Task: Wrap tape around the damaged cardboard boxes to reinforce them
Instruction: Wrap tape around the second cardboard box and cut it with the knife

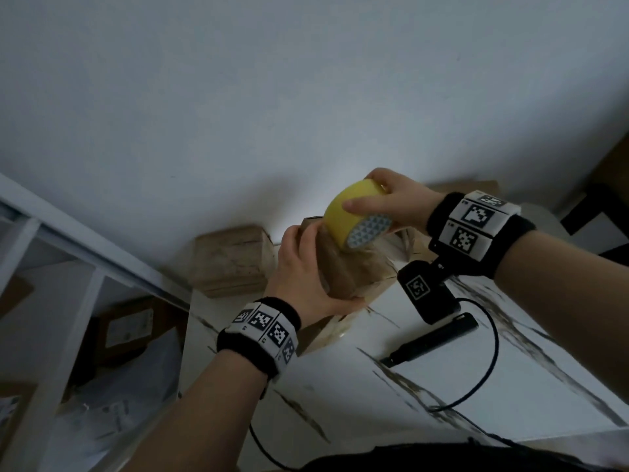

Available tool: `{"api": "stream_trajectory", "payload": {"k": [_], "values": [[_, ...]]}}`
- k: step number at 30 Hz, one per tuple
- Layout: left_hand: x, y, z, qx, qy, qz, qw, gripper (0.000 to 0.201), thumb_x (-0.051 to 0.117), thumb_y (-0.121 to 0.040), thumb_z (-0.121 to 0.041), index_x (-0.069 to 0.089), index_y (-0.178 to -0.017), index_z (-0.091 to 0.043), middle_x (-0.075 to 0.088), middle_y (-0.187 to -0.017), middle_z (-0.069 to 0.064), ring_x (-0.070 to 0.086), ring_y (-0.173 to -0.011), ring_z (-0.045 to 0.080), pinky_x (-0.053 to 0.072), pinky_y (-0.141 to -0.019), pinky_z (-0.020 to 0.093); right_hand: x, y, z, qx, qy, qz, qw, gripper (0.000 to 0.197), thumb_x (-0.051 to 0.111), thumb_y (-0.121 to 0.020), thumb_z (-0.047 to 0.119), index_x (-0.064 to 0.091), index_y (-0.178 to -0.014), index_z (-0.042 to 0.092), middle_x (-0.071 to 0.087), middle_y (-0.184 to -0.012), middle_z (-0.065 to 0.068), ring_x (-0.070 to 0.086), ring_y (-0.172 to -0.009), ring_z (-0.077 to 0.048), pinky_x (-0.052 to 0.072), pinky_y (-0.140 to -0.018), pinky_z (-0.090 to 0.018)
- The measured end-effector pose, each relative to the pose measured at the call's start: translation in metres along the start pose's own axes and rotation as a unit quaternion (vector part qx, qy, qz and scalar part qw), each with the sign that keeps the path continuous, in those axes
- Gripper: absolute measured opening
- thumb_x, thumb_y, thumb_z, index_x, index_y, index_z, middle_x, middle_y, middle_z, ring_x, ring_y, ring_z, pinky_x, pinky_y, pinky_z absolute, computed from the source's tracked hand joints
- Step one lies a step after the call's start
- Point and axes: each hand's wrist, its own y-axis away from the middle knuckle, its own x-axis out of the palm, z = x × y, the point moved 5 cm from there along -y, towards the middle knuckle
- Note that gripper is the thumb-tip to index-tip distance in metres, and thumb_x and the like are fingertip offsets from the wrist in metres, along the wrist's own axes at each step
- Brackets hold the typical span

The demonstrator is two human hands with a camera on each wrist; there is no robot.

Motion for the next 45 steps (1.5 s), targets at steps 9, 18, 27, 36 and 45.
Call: {"api": "stream_trajectory", "payload": {"k": [9, 18, 27, 36, 45], "values": [[-0.008, 0.018, 0.02, 0.032, -0.009, -0.005, 0.999, 0.124, 0.081, -0.046, -0.063, 0.003, -0.139, -0.039, 0.003, -0.142, -0.012, 0.033, -0.13, 0.023, 0.04, -0.104, 0.037, -0.005, 0.012, 0.03, -0.063, 0.328, -0.082, 0.939, 0.068, 0.074, -0.068, 0.055, 0.047, -0.12, 0.021, 0.046, -0.113, -0.005, 0.049, -0.097, -0.024, 0.047, -0.081, -0.036], [-0.009, 0.028, 0.03, 0.021, 0.007, -0.011, 1.0, 0.13, 0.083, -0.05, -0.058, -0.001, -0.146, -0.031, -0.002, -0.147, -0.011, 0.027, -0.136, 0.024, 0.031, -0.107, 0.032, 0.007, 0.014, 0.008, 0.019, 0.425, -0.048, 0.904, 0.073, 0.056, -0.074, 0.07, 0.039, -0.128, 0.023, 0.037, -0.128, -0.014, 0.05, -0.107, -0.037, 0.045, -0.093, -0.046], [-0.008, 0.038, 0.047, 0.008, 0.002, -0.012, 1.0, 0.135, 0.081, -0.05, -0.061, -0.008, -0.147, -0.033, -0.007, -0.156, 0.002, 0.018, -0.143, 0.025, 0.027, -0.113, 0.038, 0.005, 0.013, 0.017, -0.018, 0.269, -0.069, 0.961, 0.056, 0.069, -0.073, 0.057, 0.048, -0.107, 0.017, 0.051, -0.105, -0.003, 0.049, -0.094, -0.021, 0.041, -0.077, -0.033], [-0.009, 0.047, 0.071, 0.025, 0.023, -0.023, 0.999, 0.131, 0.071, -0.04, -0.076, -0.008, -0.139, -0.045, 0.001, -0.156, -0.002, 0.023, -0.14, 0.021, 0.032, -0.112, 0.041, 0.031, 0.014, 0.007, -0.033, 0.438, -0.092, 0.893, 0.076, 0.065, -0.07, 0.067, 0.041, -0.124, 0.02, 0.04, -0.124, -0.008, 0.049, -0.111, -0.033, 0.046, -0.086, -0.044], [-0.016, 0.076, 0.106, -0.038, 0.003, -0.009, 0.999, 0.139, 0.072, -0.044, -0.074, -0.013, -0.145, -0.034, 0.005, -0.158, -0.001, 0.024, -0.14, 0.02, 0.03, -0.113, 0.042, 0.08, 0.01, 0.008, -0.071, 0.397, -0.077, 0.912, 0.077, 0.064, -0.071, 0.067, 0.04, -0.124, 0.016, 0.039, -0.121, -0.008, 0.047, -0.11, -0.029, 0.046, -0.086, -0.041]]}}
